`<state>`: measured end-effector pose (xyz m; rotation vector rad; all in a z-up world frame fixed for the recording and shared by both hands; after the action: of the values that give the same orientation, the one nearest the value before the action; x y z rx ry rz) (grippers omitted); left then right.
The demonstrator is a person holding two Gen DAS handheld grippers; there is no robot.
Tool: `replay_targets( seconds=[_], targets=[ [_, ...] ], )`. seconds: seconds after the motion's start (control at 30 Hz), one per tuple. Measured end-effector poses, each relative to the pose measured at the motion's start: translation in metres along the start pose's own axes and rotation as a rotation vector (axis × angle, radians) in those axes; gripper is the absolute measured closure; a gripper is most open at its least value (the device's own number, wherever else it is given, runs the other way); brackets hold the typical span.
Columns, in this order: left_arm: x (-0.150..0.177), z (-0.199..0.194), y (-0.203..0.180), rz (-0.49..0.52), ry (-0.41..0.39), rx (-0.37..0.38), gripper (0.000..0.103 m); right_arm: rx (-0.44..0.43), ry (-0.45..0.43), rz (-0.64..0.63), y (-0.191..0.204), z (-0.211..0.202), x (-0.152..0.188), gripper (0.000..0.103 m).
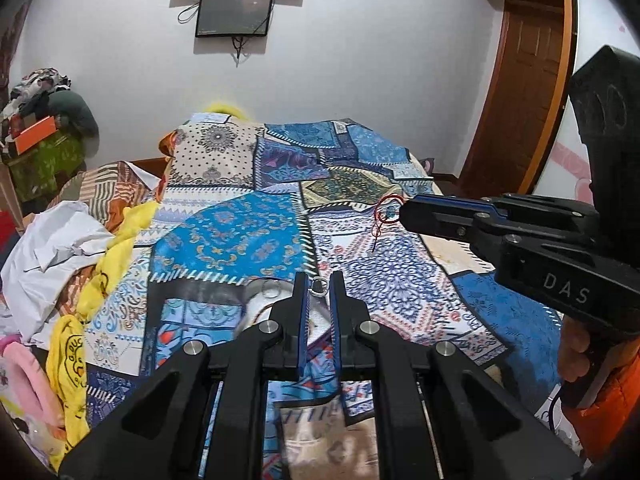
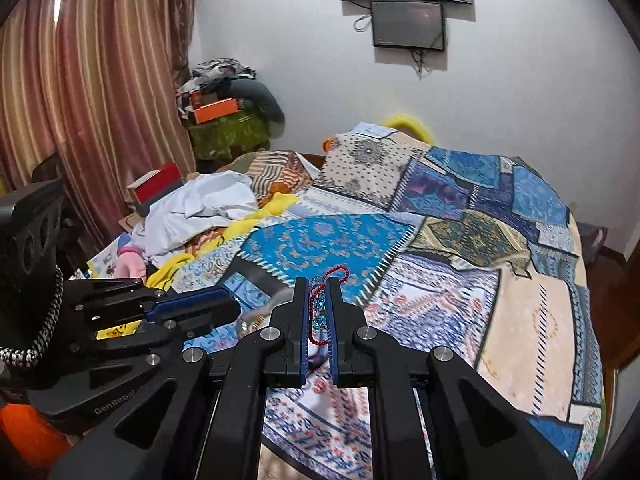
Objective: Organize jewelry
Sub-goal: 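Drop the silver piece into the tin with the left tool while the right tool drops the red bracelet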
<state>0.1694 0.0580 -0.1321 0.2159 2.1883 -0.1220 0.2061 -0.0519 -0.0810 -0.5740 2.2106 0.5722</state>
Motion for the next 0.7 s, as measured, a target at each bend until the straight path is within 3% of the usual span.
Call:
replay_targets(
  seconds=[0.33, 0.7],
  targets=[
    [0.018, 0.015, 0.031, -0.049, 0.036, -0.017, 0.095, -0.05, 0.051, -0.023, 0.019, 0.037, 0.002, 0.096],
    [0.044, 0.061, 0.038, -0.093, 0.128, 0.036, 0.095, -0.077, 0.169, 0.006, 0.018, 0.084, 0.016, 0.096]
  ],
)
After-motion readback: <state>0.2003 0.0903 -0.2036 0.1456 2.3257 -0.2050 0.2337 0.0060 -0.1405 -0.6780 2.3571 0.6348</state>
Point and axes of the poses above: each gripper's, at about its wrist camera, not at the fingertips, and z roughly the way its jaws point, y to its left, x to its underside, the point moved 2 cm from there along z, roughly the way its jaws point, and after that the axes turned 10 degrees about z, right-handed, at the moved point
